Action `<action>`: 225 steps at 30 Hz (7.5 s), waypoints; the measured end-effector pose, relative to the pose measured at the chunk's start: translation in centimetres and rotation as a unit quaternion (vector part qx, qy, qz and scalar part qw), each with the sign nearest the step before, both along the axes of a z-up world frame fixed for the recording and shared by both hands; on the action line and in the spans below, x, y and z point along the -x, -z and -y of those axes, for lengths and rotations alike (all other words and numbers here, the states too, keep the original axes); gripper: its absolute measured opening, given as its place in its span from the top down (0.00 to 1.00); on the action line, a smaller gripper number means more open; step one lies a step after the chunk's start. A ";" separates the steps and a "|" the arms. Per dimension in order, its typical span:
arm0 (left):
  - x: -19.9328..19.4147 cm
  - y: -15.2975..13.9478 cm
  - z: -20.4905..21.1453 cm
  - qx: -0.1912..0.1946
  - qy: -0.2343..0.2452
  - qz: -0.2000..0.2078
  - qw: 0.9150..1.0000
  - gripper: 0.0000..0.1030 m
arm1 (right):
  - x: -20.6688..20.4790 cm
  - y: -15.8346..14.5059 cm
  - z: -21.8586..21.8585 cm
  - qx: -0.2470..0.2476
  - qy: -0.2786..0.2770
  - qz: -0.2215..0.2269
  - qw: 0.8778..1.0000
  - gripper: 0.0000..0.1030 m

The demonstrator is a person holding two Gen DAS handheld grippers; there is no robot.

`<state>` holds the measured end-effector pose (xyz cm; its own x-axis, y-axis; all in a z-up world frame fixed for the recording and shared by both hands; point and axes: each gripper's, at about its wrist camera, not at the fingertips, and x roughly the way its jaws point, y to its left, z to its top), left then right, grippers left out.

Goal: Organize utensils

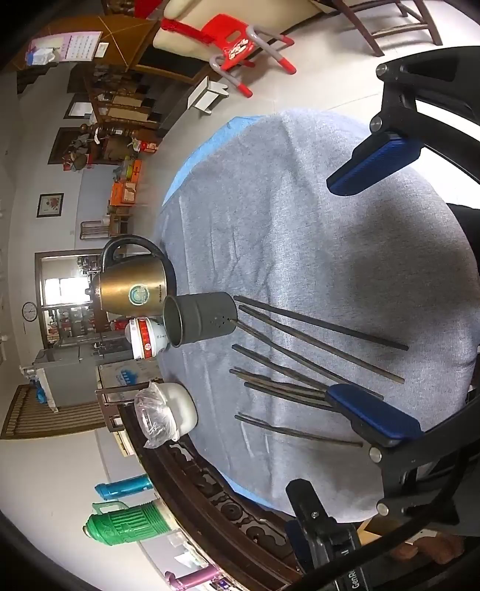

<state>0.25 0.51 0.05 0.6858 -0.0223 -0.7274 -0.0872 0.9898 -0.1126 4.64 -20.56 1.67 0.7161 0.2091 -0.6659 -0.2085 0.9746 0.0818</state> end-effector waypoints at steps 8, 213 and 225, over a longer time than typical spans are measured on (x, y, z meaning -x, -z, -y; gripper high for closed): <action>0.1 -0.1 -0.5 0.008 0.004 -0.001 1.000 0.00 | -0.1 0.1 -0.2 0.003 -0.001 -0.002 1.000 0.00; -22.1 6.2 -9.2 0.133 0.009 -0.374 0.918 0.95 | -25.2 9.1 -4.9 0.000 -0.115 -0.372 0.921 0.93; -21.1 0.5 -11.5 0.174 0.001 -0.302 0.937 0.95 | -24.3 5.8 -0.3 -0.064 -0.094 -0.322 0.940 0.94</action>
